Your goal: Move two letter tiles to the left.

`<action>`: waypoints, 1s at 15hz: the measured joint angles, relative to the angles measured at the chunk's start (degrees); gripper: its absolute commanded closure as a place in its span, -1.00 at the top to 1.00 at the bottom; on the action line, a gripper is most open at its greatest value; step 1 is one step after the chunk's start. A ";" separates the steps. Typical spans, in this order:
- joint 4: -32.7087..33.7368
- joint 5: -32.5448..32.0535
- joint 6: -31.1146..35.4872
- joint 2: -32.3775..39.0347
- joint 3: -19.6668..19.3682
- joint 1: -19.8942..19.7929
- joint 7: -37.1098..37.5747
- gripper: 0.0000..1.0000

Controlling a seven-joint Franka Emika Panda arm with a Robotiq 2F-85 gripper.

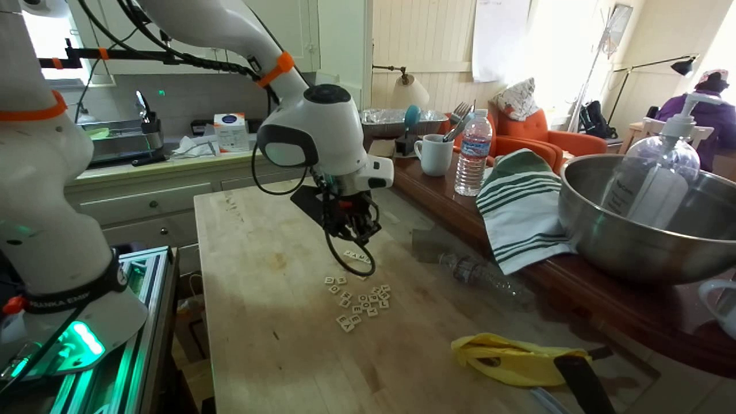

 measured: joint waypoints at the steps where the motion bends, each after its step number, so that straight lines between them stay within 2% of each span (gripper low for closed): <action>1: -0.03 0.74 -0.55 0.36 -0.09 -0.52 -3.94 -1.00; 5: -0.02 2.08 -0.85 2.76 -0.33 -2.90 -17.39 -1.00; 9: 0.10 4.58 -0.86 4.88 0.00 -4.44 -27.49 -1.00; 15: 0.90 8.81 -0.85 6.65 0.58 -5.01 -35.46 -1.00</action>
